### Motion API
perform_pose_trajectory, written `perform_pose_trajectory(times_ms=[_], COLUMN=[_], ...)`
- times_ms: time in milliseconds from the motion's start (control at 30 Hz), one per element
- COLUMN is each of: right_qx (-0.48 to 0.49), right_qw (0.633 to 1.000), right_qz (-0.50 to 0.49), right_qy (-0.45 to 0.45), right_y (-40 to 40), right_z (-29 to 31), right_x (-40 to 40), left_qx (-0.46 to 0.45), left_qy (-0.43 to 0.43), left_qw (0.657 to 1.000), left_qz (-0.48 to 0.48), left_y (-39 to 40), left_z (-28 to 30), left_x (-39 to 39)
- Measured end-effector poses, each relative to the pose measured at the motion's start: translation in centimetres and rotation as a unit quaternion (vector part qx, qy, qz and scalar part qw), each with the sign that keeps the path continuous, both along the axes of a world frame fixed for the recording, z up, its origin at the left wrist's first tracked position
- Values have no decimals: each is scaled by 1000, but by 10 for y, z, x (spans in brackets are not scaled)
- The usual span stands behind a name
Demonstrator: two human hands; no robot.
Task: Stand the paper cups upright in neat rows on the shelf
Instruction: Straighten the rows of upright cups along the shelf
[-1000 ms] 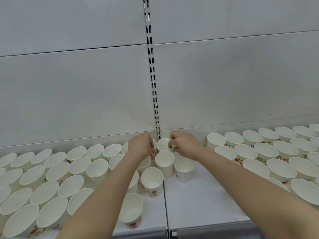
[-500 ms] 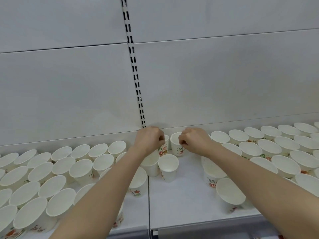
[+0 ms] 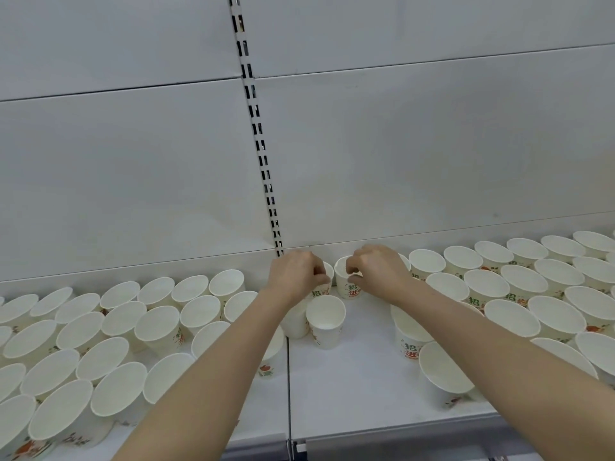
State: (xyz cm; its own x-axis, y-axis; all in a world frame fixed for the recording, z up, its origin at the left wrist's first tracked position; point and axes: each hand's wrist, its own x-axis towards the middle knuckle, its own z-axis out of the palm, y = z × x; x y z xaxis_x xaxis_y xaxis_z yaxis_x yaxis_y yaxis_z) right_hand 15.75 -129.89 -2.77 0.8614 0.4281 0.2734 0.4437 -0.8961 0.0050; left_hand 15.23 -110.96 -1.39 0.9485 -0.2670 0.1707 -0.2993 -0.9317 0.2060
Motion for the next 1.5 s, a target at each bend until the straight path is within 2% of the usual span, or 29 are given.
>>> perform_pose_trajectory(times_ms=[100,167,267,333,467,600,767,933,1133,1233,1367,1500], right_qx=[113,159,136,108,67,56,127,187,125,78,18,22], right_qw=[993,987,982,981,987,989,988,982,991,996,1000,999], right_qz=[11,36,86,103,103,115,87,19,-16,-14,-3,-2], right_qy=[-35,0,103,123,105,68,30,19,49,34,8,29], right_y=[0,3,14,21,24,24,8,-27,-38,-33,-24,-17], right_z=[8,13,14,9,1,-9,-1,7,13,12,9,7], right_x=[-20,-40,-62,-67,-68,-74,-84,-90,-87,-82,-78,-79], left_qx=[-50,-44,-23,0,37,36,-26,-62,8,32,17,34], left_qy=[-12,2,115,156,117,66,25,43,37,19,-4,-5], left_qw=[998,997,992,987,992,997,999,997,999,999,1000,999], left_qz=[41,55,35,26,22,22,40,8,3,-3,-19,-27], left_y=[23,41,56,57,50,44,43,28,16,14,8,-5], left_z=[16,23,23,19,7,-2,3,2,-9,-11,-13,-13], left_x=[-10,-19,-32,-38,-48,-60,-68,-72,-69,-70,-76,-80])
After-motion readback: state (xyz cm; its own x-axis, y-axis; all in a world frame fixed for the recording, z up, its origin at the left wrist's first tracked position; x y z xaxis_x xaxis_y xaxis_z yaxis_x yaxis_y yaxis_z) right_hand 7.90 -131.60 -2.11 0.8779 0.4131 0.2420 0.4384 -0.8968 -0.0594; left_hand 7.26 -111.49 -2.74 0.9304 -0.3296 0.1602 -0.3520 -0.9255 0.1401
